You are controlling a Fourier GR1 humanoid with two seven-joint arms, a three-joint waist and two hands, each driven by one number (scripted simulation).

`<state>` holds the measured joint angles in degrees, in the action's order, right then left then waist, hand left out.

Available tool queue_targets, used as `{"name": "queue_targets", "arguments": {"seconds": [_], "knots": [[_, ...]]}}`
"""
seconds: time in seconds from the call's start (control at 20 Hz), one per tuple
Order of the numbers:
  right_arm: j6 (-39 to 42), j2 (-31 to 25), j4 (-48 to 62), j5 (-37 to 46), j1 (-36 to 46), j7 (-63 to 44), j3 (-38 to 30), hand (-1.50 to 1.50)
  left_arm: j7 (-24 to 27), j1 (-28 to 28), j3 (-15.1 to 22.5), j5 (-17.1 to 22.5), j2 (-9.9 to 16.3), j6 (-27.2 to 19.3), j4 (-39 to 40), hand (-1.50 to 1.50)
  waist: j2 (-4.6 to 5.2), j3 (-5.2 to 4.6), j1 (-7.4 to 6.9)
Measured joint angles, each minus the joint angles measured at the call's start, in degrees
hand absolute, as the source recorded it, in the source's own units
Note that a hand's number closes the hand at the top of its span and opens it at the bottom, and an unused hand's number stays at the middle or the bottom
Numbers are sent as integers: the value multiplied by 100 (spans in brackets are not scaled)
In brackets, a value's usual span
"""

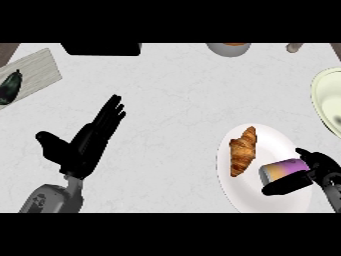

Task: Pick the can from the plate and place it in the bowl

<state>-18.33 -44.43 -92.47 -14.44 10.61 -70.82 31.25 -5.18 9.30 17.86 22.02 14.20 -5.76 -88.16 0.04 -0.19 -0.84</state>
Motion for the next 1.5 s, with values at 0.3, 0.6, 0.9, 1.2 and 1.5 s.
{"name": "queue_targets", "arguments": {"seconds": [0.3, 0.6, 0.9, 1.2, 1.5], "knots": [[-232, 135, 221, 113, 109, 21, 179, -150, 102, -105, -1, -96, -28, 33, 36, 0, -14, -12, 30], [-492, 216, 166, 330, 64, 33, 335, 150, 48, -119, -66, -104, -40, 64, 0, 0, -32, -31, 66], [-680, 383, 293, 763, 156, 130, 456, 150, -5, -214, -92, -153, -68, 105, -154, 0, -38, -41, 66], [-702, 677, 560, 1026, 379, 139, 596, 150, -91, -72, -231, -172, -89, 159, -87, 0, -30, -35, 64], [-613, 564, 509, 1365, 445, 342, 827, 150, -59, -160, -217, -233, -166, 236, -83, 0, -29, -19, 72]]}}
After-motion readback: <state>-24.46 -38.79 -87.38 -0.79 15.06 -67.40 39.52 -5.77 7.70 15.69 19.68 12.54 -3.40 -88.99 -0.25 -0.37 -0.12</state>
